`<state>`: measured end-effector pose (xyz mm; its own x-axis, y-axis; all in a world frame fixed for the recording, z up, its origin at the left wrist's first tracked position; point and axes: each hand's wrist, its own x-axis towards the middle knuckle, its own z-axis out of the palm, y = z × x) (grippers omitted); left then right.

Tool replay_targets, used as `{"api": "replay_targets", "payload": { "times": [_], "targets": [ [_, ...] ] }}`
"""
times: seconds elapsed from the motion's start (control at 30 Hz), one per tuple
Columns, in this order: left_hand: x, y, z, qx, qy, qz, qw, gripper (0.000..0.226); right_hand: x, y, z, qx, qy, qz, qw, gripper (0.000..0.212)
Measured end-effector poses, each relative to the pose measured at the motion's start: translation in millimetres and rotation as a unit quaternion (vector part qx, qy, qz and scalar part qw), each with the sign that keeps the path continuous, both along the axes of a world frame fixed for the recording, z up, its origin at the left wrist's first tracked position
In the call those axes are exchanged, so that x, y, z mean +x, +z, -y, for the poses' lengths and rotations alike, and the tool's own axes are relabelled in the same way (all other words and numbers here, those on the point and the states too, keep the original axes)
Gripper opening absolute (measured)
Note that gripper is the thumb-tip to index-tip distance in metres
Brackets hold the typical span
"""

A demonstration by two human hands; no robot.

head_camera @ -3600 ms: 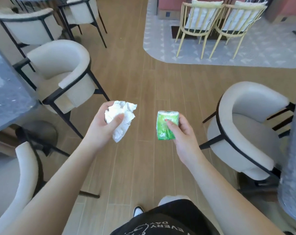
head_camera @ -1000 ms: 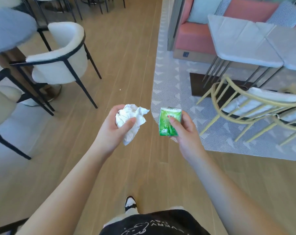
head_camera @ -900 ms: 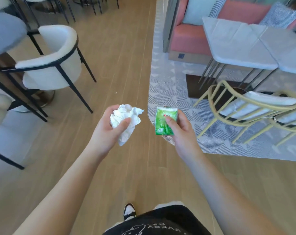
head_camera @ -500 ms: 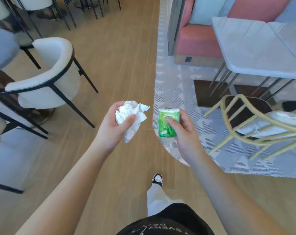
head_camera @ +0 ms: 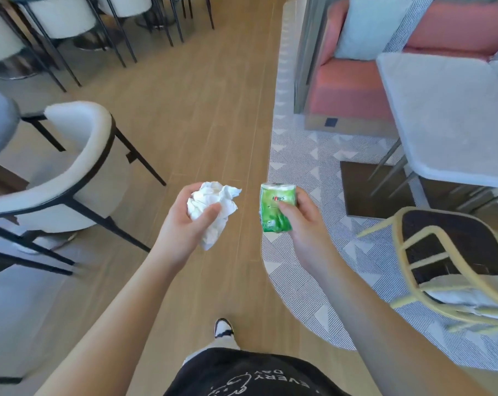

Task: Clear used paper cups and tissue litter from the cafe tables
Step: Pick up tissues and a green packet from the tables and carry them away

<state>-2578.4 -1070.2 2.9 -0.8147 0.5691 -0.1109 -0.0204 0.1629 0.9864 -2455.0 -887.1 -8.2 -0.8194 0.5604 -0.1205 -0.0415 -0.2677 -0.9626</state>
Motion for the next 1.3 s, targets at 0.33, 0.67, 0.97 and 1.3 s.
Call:
{"api": "replay_targets", "payload": {
  "times": [0.33,0.67,0.97,1.3],
  "targets": [
    [-196.2,-21.7,-86.7,0.018,-0.001,0.031,0.999,0.041,-199.9,-11.7,-81.5,0.019,0.009,0.023,1.000,0.016],
    [-369.9,-2.4,-188.8,0.036,-0.044,0.038,0.998,0.042,-359.4,-8.5,-164.0,0.039,-0.005,0.035,0.999,0.019],
    [-498.5,-8.9,-304.4,0.008,-0.022,0.025,0.999,0.035,-498.0,-22.6,-283.3,0.022,-0.010,0.010,1.000,0.025],
    [-645.7,16.2,-418.3,0.006,0.014,0.010,1.000,0.038,-654.0,9.2,-421.9,0.034,0.023,-0.013,0.999,0.022]
  ]
}}
